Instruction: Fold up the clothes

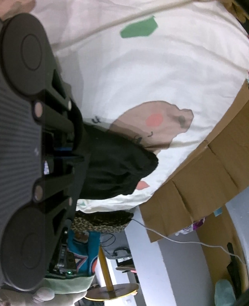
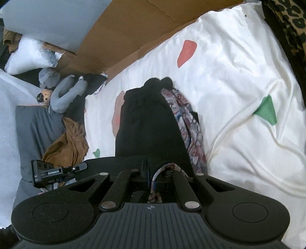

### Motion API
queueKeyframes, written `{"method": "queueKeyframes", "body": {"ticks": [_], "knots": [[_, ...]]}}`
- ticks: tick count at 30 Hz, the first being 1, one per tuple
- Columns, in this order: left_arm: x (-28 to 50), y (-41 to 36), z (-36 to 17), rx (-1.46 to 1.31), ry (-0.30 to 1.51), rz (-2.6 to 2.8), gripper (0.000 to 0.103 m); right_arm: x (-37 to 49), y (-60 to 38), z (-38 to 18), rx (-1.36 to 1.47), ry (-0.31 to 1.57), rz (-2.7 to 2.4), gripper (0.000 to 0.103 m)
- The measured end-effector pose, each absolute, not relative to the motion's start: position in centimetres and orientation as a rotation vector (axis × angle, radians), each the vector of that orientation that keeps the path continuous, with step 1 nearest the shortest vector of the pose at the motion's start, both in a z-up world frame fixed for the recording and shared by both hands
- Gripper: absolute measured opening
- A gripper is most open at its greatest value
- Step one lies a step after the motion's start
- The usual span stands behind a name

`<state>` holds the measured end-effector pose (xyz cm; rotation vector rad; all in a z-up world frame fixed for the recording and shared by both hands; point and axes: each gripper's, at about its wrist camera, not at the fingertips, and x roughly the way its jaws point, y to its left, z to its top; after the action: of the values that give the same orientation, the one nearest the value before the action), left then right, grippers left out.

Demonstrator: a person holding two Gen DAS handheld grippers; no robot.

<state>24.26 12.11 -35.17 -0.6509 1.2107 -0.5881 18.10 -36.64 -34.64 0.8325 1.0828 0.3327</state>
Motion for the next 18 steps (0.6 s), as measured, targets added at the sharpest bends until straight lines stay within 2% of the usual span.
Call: {"method": "queueKeyframes", "body": {"ticks": [8,13,18], "knots": [[26.2,11.4,-39.4,-0.649,1.232,-0.556,0.008,19.4,-37.1,-37.8,0.857,1.065,0.325,0.006],[26.3,12.0,-40.2,-0.735,1.214,-0.568,0.035,19.8,-37.4,-38.1,0.888,1.055,0.323,0.011],[27.3,12.4,-39.5,-0.768,1.173,-0.553,0.038,20.5,-37.8,-38.1,0.916,1.031,0.293,0.011]]}}
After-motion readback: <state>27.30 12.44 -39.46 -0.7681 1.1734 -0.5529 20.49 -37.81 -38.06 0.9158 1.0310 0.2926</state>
